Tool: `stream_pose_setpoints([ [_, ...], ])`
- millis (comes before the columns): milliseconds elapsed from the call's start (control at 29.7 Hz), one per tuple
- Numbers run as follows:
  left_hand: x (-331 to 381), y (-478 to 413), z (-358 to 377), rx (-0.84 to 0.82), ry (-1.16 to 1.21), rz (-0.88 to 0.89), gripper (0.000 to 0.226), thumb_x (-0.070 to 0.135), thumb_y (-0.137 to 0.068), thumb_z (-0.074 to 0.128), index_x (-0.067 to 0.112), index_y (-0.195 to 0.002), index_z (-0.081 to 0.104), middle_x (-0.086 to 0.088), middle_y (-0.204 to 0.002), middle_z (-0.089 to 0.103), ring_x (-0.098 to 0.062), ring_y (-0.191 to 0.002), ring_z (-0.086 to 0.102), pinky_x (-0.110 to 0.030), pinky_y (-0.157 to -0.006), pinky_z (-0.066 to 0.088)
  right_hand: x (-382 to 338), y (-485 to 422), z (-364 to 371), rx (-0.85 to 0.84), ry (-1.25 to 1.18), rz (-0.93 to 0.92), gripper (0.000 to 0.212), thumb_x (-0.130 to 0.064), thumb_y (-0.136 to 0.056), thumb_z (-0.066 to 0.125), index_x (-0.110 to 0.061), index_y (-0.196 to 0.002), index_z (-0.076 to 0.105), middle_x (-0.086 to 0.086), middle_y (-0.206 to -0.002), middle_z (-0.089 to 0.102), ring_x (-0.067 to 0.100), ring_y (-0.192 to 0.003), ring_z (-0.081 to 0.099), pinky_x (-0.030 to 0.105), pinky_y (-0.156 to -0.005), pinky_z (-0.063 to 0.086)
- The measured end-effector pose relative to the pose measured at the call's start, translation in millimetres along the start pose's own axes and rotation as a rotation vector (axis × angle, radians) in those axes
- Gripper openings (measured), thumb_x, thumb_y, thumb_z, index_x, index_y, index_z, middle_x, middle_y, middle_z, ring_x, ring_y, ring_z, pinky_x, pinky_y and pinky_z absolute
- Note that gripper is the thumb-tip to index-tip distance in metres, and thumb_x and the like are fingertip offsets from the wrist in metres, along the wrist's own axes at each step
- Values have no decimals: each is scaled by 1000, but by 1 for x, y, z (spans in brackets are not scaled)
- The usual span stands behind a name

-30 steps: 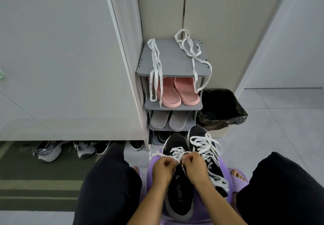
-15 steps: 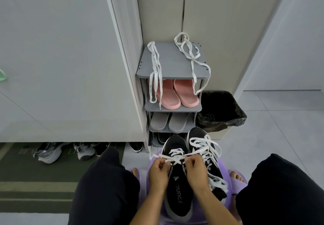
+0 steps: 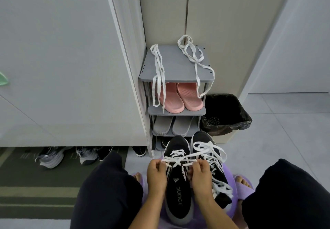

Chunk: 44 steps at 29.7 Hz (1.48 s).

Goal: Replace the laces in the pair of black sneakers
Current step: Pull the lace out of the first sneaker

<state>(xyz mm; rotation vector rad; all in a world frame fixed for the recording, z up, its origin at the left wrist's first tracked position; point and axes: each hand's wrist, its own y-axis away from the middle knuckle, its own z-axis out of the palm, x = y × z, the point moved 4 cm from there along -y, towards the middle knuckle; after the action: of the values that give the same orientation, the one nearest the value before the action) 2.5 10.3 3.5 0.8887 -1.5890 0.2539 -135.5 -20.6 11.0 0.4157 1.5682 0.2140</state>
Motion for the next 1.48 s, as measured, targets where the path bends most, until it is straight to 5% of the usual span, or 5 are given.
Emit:
stream_pose_setpoints([
  [674, -4, 4, 20, -218, -340, 69, 25, 14, -92, 52, 27, -71, 47, -4, -89, 63, -25, -90, 60, -27, -73, 39, -7, -14, 5, -120, 547, -81, 26, -16, -92, 54, -17, -68, 43, -4, -63, 52, 16, -61, 48, 25, -56, 34],
  [877, 22, -6, 1, -43, -242, 124, 33, 5, -92, 49, 24, -66, 40, 3, -71, 49, -18, -70, 47, -18, -58, 32, -42, -14, -6, -38, 146, -113, 23, -10, -97, 40, -1, -77, 46, 7, -56, 49, 6, -37, 40, 19, -39, 37],
  [1113, 4, 9, 20, -248, -247, 120, 6, 33, -83, 54, 28, -79, 55, 6, -86, 65, -13, -85, 61, -25, -73, 46, -20, -15, 8, -273, 753, -184, 29, -26, -88, 60, -19, -69, 40, 3, -75, 55, 20, -72, 51, 29, -65, 39],
  [1315, 16, 4, 14, -202, -311, 138, 20, 28, -87, 50, 26, -68, 44, 7, -73, 54, -11, -72, 51, -17, -60, 33, -30, -16, 0, -164, 600, -202, 27, -15, -93, 45, -15, -67, 36, 15, -69, 57, 32, -63, 57, 42, -62, 50],
  [1483, 21, -19, -7, -162, -224, 122, 21, 8, -92, 51, 18, -74, 48, 1, -71, 51, -15, -68, 48, -22, -62, 37, -59, -22, -19, -113, 226, -139, 27, -23, -97, 44, -8, -75, 46, 6, -56, 50, 13, -41, 43, 22, -41, 39],
])
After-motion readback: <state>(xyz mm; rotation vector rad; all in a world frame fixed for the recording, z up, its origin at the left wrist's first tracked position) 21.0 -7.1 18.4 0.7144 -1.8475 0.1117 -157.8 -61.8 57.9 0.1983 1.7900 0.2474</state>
